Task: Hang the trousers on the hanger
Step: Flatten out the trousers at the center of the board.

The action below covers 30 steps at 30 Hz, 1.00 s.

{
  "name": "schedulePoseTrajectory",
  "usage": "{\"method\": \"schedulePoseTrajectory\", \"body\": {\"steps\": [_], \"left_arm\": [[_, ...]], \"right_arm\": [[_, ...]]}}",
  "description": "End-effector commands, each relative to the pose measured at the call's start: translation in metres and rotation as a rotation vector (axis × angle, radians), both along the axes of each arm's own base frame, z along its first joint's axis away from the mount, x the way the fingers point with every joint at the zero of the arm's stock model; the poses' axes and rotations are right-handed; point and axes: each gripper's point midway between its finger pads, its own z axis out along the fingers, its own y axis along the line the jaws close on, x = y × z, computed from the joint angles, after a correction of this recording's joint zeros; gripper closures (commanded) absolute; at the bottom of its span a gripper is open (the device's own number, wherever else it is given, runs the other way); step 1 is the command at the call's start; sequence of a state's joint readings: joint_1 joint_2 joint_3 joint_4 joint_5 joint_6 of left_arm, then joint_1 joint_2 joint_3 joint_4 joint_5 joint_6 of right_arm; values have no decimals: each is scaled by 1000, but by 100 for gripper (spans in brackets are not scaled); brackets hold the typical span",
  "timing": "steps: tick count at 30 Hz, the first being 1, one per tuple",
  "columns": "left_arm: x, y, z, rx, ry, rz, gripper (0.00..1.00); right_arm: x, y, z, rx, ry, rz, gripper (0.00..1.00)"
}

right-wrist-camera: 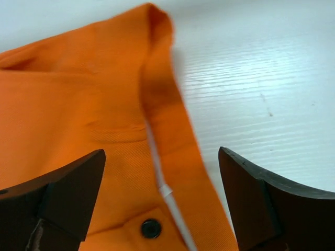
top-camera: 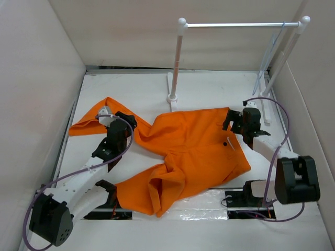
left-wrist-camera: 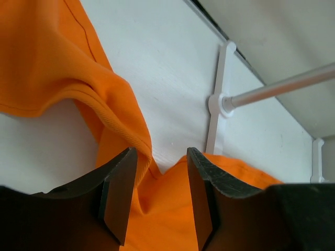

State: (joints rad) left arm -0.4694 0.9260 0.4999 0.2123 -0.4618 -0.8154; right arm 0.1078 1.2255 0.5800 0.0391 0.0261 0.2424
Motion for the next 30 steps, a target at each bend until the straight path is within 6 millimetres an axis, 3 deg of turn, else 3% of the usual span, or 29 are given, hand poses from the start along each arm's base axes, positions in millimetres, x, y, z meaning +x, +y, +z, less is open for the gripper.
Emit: {"method": "schedulePoseTrajectory", "body": {"steps": [1,4,5,7,9,11,13,15,17,18,19,21,23,25,26,28,29,30], "left_arm": [[-9,25,5,20,-38,103,59],[-13,24,14,5,-77,79,59],[-15,23,14,4,-82,72,59],[-16,22,12,7,-82,60,59],[-16,21,10,7,-83,53,59],[-18,22,4,9,-77,54,57],[-18,22,0,7,-74,53,56],[-19,23,-7,2,-67,52,56],[-17,29,-11,-2,-63,63,55],[-17,25,-11,-10,-64,47,55],[-17,27,-14,-9,-61,49,55],[-17,26,-12,-8,-67,43,55],[-15,27,-13,-3,-65,45,55],[-14,24,-13,1,-59,27,55],[-13,23,-13,2,-55,22,54],[-12,19,-13,3,-53,3,51],[-11,18,-14,2,-51,-3,49],[-11,15,-13,-1,-53,-17,48]], "right_arm": [[46,-10,27,63,-133,-41,2],[69,-2,34,82,-166,15,0],[73,1,17,98,-122,43,0],[89,8,21,119,-144,98,0],[93,21,2,165,-108,183,0],[96,26,-1,193,-122,223,0],[96,27,1,220,-147,229,8],[93,25,2,243,-158,220,27],[89,22,3,254,-166,205,59],[87,19,2,261,-162,180,83],[85,18,11,260,-196,168,92],[72,10,4,264,-189,97,100],[65,-2,14,251,-218,37,100],[52,-22,7,236,-198,-60,100],[49,-39,18,218,-228,-120,100],[36,-67,15,186,-213,-243,100],[31,-92,18,182,-228,-327,100],[28,-100,29,197,-263,-350,100]]}}
